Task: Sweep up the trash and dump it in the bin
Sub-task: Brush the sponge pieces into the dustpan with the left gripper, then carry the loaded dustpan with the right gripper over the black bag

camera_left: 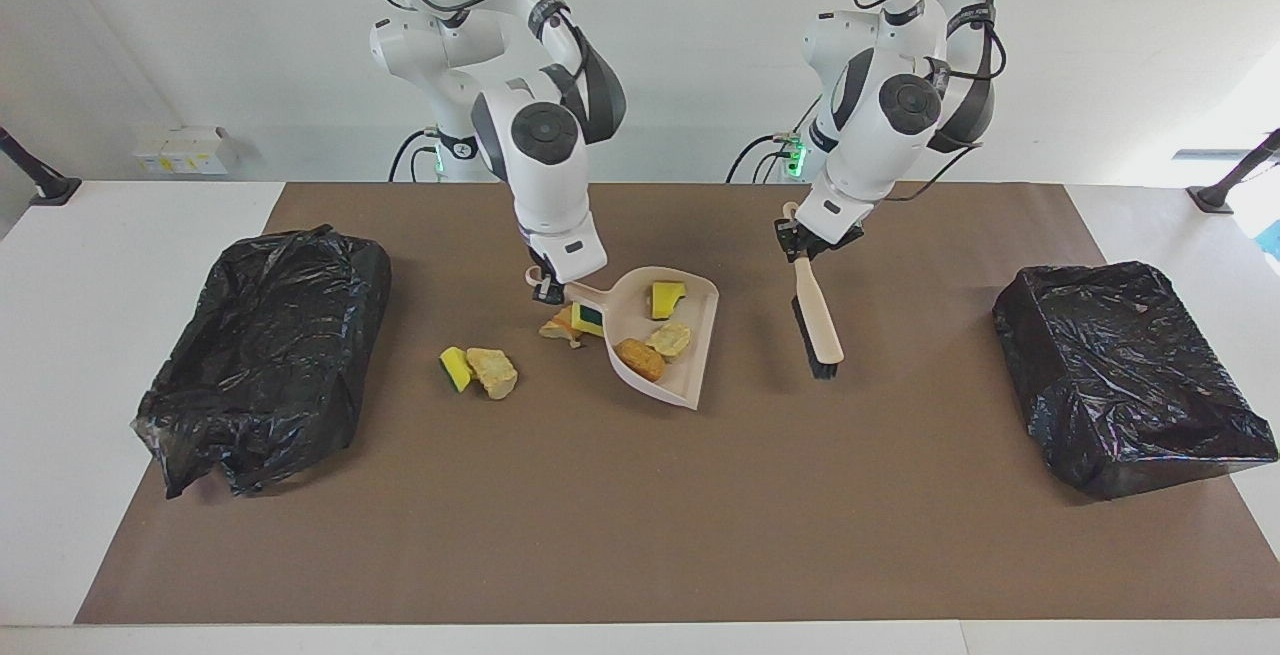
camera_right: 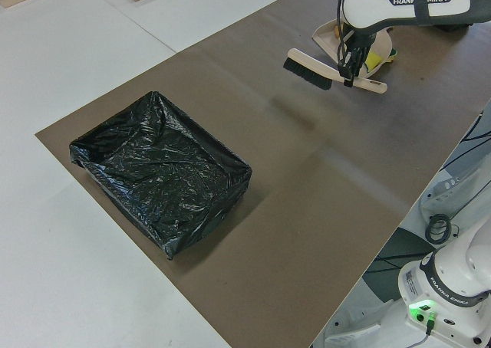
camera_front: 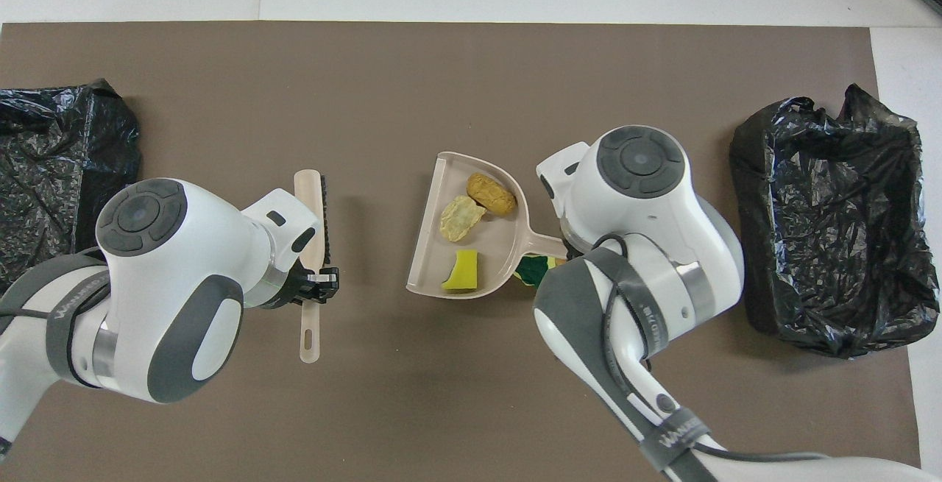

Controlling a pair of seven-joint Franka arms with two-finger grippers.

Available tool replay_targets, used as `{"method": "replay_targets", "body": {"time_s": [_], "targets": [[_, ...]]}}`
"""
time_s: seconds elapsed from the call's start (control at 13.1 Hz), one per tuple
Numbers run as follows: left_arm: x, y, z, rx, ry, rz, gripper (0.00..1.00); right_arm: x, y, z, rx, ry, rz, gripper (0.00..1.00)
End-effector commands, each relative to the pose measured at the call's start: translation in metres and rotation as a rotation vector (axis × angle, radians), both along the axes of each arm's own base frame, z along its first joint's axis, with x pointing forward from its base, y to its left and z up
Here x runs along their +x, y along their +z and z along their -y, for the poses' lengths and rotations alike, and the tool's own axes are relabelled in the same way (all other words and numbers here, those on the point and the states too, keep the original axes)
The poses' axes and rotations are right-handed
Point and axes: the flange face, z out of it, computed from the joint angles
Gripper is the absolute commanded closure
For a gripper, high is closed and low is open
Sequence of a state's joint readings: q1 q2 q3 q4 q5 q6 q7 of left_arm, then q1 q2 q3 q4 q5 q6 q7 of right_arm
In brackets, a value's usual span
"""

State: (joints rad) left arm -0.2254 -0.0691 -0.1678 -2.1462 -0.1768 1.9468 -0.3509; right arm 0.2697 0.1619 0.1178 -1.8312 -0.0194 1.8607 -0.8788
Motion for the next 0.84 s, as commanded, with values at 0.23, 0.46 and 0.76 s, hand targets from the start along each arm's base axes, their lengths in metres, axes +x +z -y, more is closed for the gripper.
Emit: {"method": "replay_targets", "body": {"time_s": [0.23, 0.46, 0.76], "targets": [[-0.003, 0.005, -0.005, 0.019, 0.003, 0.004, 1.00, 0.028, 0.078, 0.180, 0.119, -0.019, -0.006, 1.00], [-0.028, 0.000, 0.016, 0.035, -0.028, -0.016, 1.00, 0.020, 0.093, 0.298, 0.139, -0.107, -0.034, 1.00], [-0.104, -0.020, 0.094, 0.081, -0.028, -0.018, 1.00, -0.018, 0.097, 0.437, 0.081, -0.116, -0.023, 1.00]]}}
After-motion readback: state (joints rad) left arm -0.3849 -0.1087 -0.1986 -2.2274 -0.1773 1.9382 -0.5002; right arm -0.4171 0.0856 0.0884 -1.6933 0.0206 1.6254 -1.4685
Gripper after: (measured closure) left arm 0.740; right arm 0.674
